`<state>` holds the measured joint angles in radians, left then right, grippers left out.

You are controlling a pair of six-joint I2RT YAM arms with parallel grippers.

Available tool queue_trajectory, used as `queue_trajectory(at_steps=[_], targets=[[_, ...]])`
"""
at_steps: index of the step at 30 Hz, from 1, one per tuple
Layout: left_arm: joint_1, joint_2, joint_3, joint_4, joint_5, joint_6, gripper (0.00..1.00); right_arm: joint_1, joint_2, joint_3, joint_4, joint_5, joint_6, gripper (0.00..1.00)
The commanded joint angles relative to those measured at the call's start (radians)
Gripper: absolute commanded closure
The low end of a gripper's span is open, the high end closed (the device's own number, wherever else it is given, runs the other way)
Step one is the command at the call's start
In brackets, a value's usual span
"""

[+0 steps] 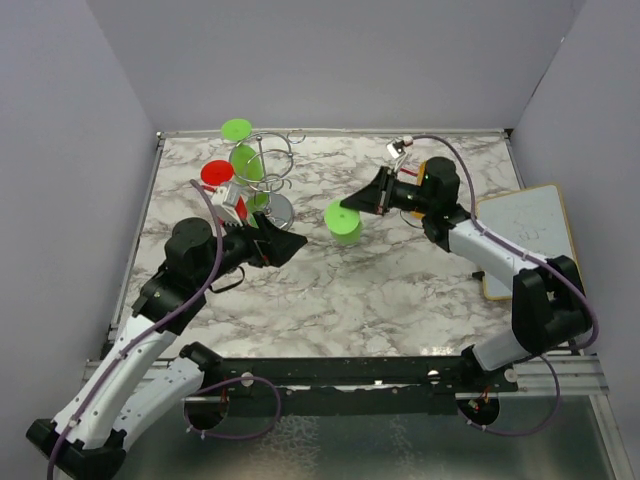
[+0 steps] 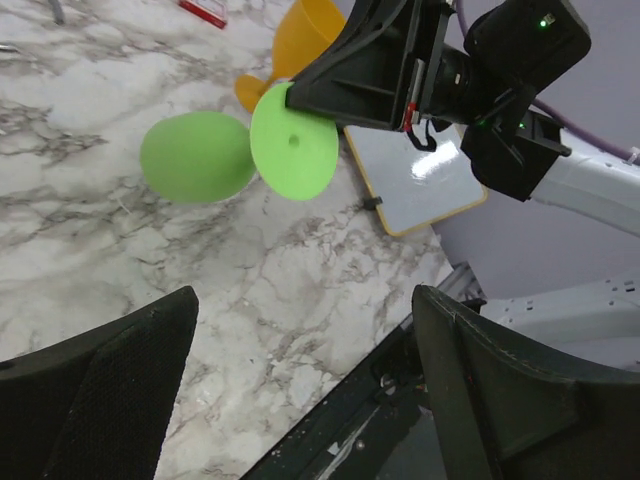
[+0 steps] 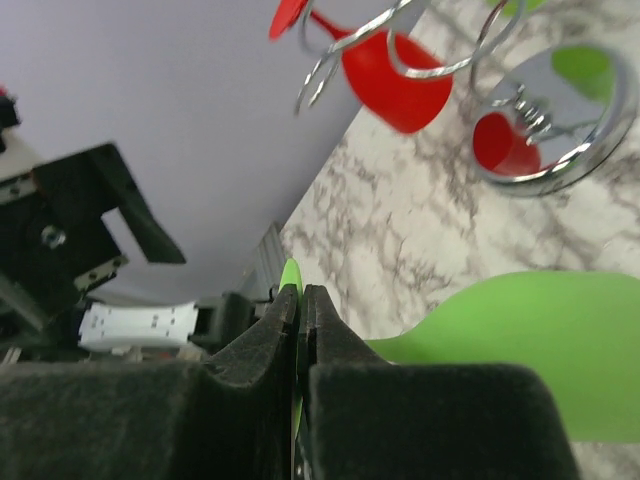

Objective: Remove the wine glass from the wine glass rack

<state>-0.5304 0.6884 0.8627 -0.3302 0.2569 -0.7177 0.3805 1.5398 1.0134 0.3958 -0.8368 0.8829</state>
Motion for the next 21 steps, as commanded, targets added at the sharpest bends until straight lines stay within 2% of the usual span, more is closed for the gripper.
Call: queue_trajectory(at_steps=[1,8,15,21], targets=[[0.002,0.011,-0.096,0.254,0.180,-0.133,0.12,0.039,-0.121,-0.113,0.180,-0.121,-0.056,0.99],[0.002,0.030,-0.271,0.571,0.258,-0.340,0.16,0.096,-0.258,-0.242,0.281,-0.149,-0.059,0.99],[-0.008,0.063,-0.234,0.585,0.271,-0.320,0.29,0.113,-0.283,-0.284,0.355,-0.160,-0.016,0.99],[-0.051,0.104,-0.228,0.585,0.263,-0.307,0.27,0.116,-0.290,-0.309,0.435,-0.159,0.035,0.99]])
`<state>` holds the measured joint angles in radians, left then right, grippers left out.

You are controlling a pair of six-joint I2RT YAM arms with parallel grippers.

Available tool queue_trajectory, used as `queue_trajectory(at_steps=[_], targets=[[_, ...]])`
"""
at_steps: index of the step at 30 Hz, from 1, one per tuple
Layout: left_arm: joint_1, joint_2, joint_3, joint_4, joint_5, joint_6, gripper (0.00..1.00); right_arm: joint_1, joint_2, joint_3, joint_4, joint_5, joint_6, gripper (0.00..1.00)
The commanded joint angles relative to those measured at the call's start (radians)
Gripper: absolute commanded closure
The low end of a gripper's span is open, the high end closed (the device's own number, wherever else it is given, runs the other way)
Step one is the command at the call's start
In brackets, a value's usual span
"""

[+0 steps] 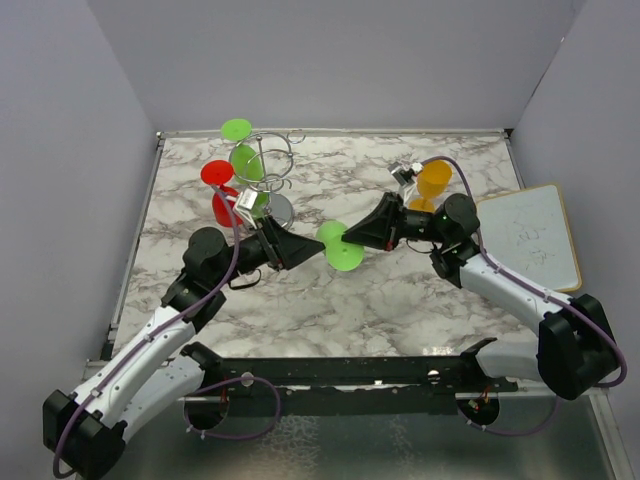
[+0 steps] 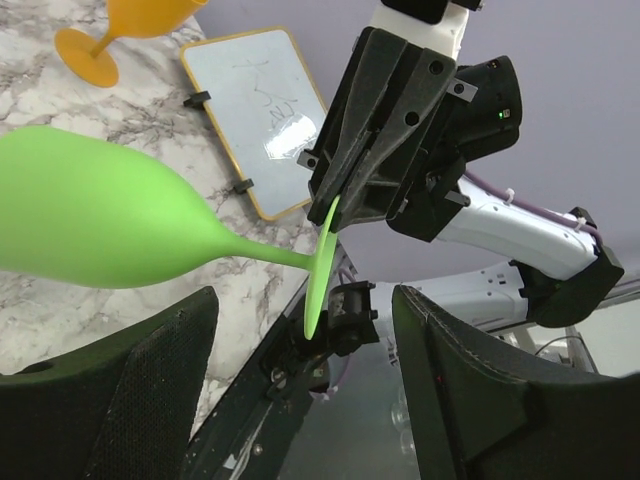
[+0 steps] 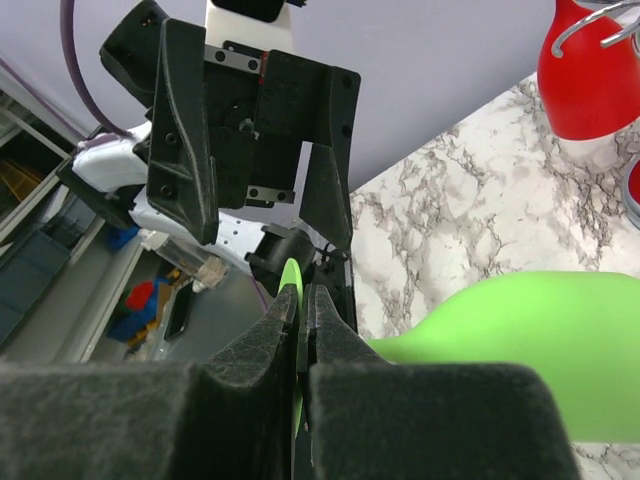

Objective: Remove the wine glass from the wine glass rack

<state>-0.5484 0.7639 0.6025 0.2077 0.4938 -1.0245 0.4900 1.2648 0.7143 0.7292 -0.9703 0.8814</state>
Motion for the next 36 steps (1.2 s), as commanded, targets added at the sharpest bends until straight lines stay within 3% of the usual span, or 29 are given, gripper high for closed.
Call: queue_trajectory(at_steps=[1,5,10,17,26,30,32,36], targets=[[-0.043,0.040,0.036,0.047,0.019,0.007,0.27,0.008,-0.016,-0.015,0.114,-0.028,0.041,0.99],[-0.106,0.070,0.066,0.047,-0.025,0.048,0.27,0.008,-0.015,-0.032,0.116,-0.025,0.034,0.99],[-0.183,0.139,0.102,0.046,-0.070,0.089,0.47,0.008,-0.017,-0.064,0.167,-0.031,0.062,0.99],[-0.203,0.159,0.096,0.023,-0.099,0.122,0.55,0.008,-0.084,-0.057,0.040,-0.016,-0.010,0.99],[-0.241,0.180,0.124,0.002,-0.101,0.172,0.78,0.008,-0.137,-0.041,-0.062,-0.005,-0.072,0.99],[-0.261,0.194,0.158,-0.020,-0.076,0.234,0.95,0.008,-0.160,-0.047,-0.094,0.003,-0.089,0.99],[-0.266,0.198,0.176,-0.046,-0.060,0.320,1.00,0.009,-0.171,-0.035,-0.158,0.015,-0.116,0.95],[-0.266,0.205,0.171,-0.089,-0.065,0.512,1.00,0.008,-0.193,0.021,-0.359,0.012,-0.230,0.71]])
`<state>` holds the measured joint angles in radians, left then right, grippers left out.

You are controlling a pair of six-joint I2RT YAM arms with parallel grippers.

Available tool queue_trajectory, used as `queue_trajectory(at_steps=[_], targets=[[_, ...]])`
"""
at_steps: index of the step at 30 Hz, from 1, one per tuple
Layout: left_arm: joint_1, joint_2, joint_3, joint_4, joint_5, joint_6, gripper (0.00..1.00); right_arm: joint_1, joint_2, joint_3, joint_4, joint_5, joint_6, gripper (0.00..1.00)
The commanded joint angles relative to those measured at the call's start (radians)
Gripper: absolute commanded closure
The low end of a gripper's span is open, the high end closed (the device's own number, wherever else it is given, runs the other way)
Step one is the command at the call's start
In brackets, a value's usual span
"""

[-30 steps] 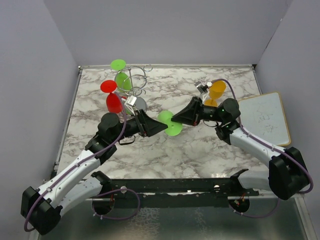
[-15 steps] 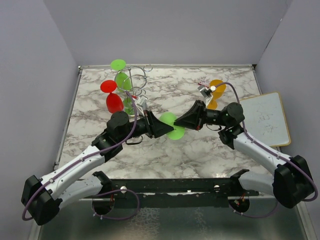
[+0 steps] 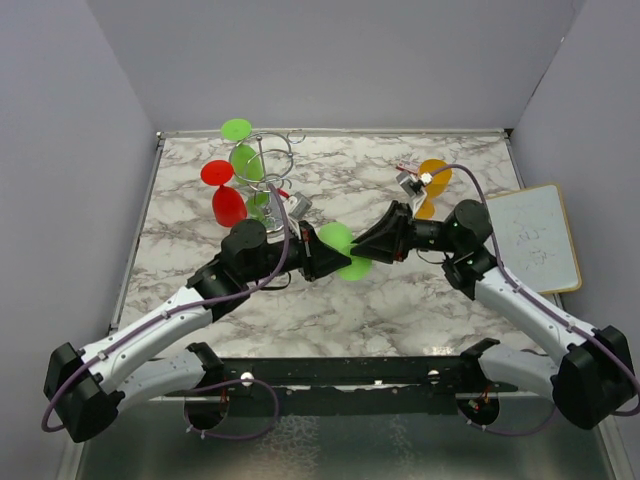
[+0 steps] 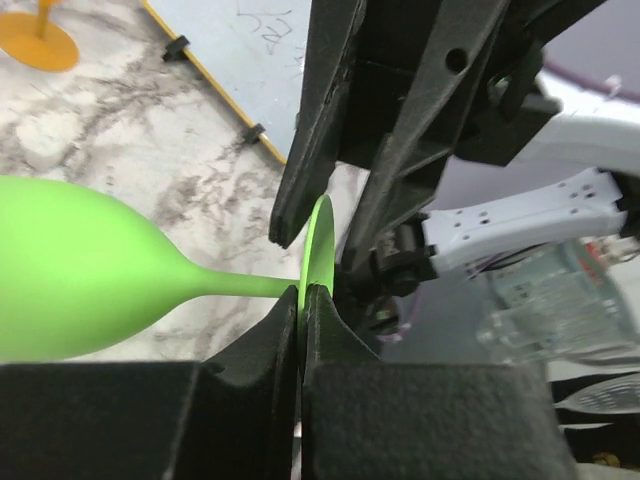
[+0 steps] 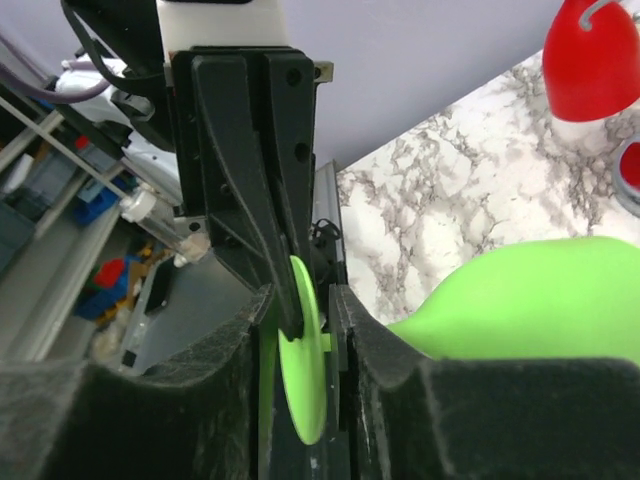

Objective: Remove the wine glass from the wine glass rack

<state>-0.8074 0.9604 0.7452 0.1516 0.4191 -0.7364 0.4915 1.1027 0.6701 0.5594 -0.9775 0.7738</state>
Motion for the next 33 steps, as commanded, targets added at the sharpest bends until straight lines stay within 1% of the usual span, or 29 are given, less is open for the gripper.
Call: queue_trajectory(at_steps=[1,2,4,5,6,9,12,15,17,19,21,25,28,33], targets=[[-0.007,0.015,0.032,-0.047,0.016,0.269,1.00,0.007,-0.041,0.080,-0.253,0.035,-0.155,0.66],[-0.007,0.023,0.035,-0.062,0.030,0.320,1.00,0.007,-0.051,0.101,-0.335,0.065,-0.195,0.63],[-0.008,0.040,0.042,-0.090,0.062,0.417,1.00,0.007,-0.078,0.144,-0.501,0.137,-0.272,0.51],[-0.009,0.047,0.049,-0.108,0.075,0.466,1.00,0.007,-0.098,0.155,-0.566,0.179,-0.304,0.44],[-0.012,0.050,0.055,-0.127,0.086,0.518,1.00,0.007,-0.115,0.169,-0.620,0.222,-0.333,0.38],[-0.025,0.028,0.046,-0.154,0.130,0.676,1.00,0.007,-0.151,0.207,-0.769,0.389,-0.380,0.28],[-0.034,-0.020,0.012,-0.161,0.142,0.808,1.00,0.007,-0.177,0.206,-0.823,0.505,-0.404,0.27],[-0.039,-0.074,-0.012,-0.195,0.173,0.927,1.00,0.006,-0.182,0.207,-0.866,0.666,-0.426,0.26],[-0.042,-0.115,-0.051,-0.201,0.184,1.014,1.00,0.007,-0.172,0.225,-0.900,0.773,-0.458,0.23],[-0.043,-0.158,-0.099,-0.206,0.183,1.089,1.00,0.007,-0.150,0.258,-0.932,0.813,-0.485,0.19],[-0.045,-0.200,-0.145,-0.220,0.206,1.157,1.00,0.006,-0.120,0.308,-0.971,0.794,-0.508,0.18],[-0.048,-0.246,-0.206,-0.236,0.286,1.238,1.00,0.006,-0.062,0.408,-1.027,0.649,-0.563,0.17],[-0.056,-0.258,-0.227,-0.237,0.344,1.257,1.00,0.007,-0.010,0.462,-1.039,0.532,-0.570,0.15],[-0.074,-0.251,-0.267,-0.233,0.415,1.260,1.00,0.006,0.176,0.611,-1.154,0.269,-0.500,0.16]])
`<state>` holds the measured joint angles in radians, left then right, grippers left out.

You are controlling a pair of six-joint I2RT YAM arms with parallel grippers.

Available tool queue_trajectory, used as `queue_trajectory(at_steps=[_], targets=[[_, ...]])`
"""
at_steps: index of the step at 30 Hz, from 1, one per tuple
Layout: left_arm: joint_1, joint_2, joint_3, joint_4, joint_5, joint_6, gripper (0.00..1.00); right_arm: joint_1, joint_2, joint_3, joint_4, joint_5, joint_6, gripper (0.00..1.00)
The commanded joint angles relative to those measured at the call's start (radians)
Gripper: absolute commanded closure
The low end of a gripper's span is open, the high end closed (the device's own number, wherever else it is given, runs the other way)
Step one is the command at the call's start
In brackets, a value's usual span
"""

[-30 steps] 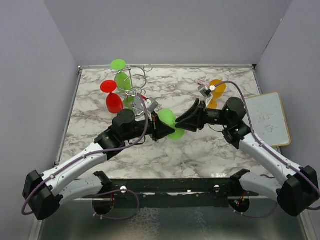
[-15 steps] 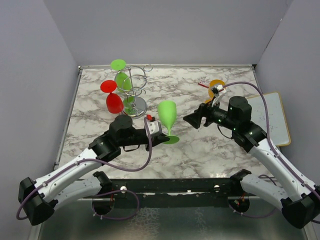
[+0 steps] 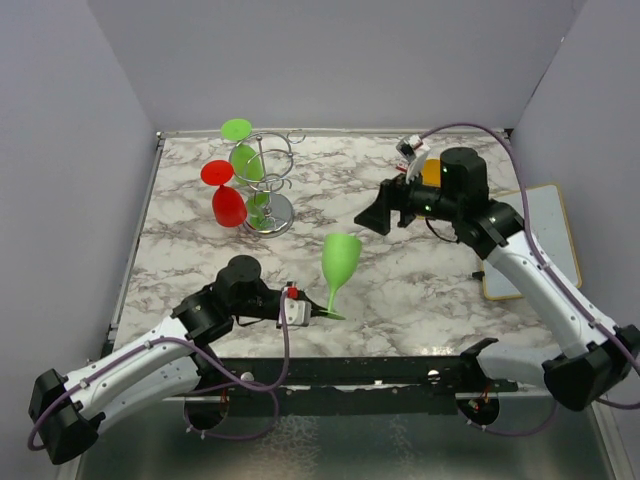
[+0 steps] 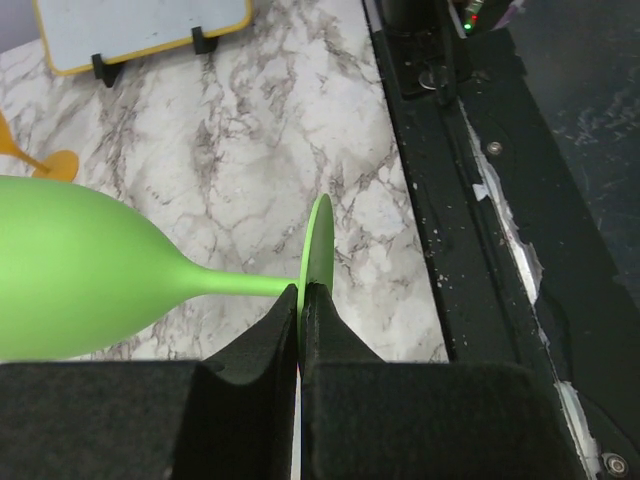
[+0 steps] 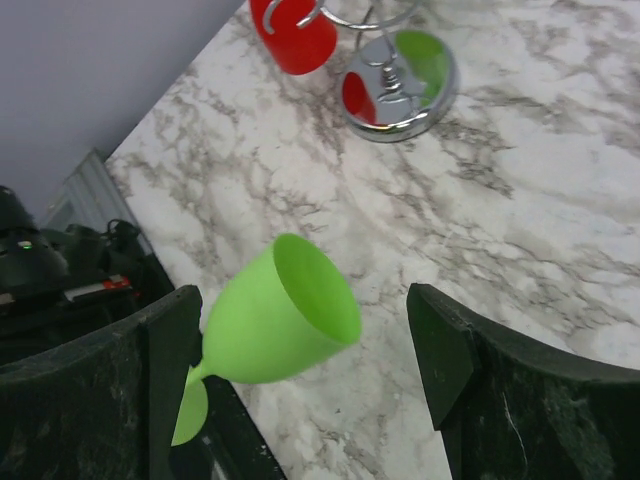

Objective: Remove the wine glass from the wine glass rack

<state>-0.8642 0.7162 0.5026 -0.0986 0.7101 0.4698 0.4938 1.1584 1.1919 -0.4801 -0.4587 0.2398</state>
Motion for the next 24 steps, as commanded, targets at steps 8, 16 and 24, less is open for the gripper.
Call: queue_trajectory(at_steps=[8,16,24], targets=[[-0.058,-0.004,-0.034,-0.002,0.139,0.043,1.00,0.003,0.306,0.114,-0.223,-0.485,0.043,0.27],[-0.061,-0.019,-0.038,-0.003,0.173,0.043,1.00,0.004,0.302,-0.072,-0.065,-0.750,0.137,0.34],[-0.061,-0.001,-0.043,-0.004,0.191,0.030,1.00,0.003,0.260,-0.144,0.020,-0.899,0.196,0.48]])
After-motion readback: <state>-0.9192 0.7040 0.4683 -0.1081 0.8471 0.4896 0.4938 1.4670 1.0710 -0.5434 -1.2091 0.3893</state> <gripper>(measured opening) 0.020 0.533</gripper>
